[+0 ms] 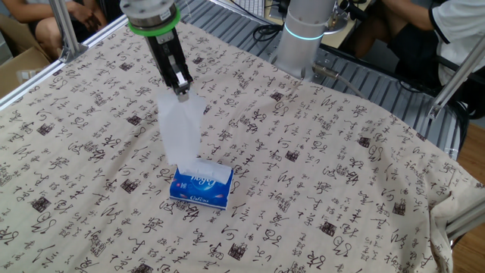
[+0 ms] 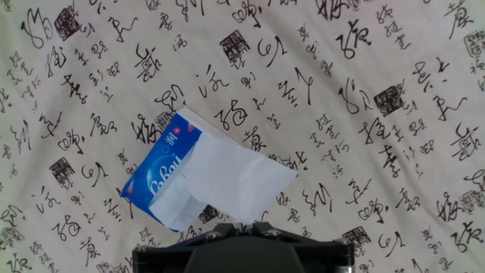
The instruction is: Pull out a napkin
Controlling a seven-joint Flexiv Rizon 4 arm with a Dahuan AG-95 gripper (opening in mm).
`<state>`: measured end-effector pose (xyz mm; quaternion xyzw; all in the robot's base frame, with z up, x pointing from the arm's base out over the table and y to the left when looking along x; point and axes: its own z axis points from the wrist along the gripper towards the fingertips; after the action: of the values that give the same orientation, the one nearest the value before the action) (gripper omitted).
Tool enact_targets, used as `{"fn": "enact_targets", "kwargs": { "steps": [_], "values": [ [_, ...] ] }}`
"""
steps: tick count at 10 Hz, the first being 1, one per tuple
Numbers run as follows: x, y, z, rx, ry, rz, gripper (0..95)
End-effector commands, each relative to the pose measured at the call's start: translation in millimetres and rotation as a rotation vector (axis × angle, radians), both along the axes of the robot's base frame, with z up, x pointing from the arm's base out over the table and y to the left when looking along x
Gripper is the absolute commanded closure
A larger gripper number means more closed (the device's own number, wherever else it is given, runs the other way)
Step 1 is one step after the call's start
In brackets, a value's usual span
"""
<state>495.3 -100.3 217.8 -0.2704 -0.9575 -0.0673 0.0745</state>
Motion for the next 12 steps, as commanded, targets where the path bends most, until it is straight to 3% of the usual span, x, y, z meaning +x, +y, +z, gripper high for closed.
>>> {"fn": "enact_targets", "kwargs": {
  "steps": [1, 6, 9, 12],
  "values": [
    [-0.5, -6.0, -0.3, -0.008, -0.007, 0.016, 95.0],
    [-1.2, -41.0, -6.1, -0.053, -0.014, 0.104, 95.0],
    [7.6, -61.6, -5.3, -0.065, -0.008, 0.154, 95.0],
    [14.3, -76.1, -5.6, -0.080, -0.017, 0.189, 95.0]
  ]
}}
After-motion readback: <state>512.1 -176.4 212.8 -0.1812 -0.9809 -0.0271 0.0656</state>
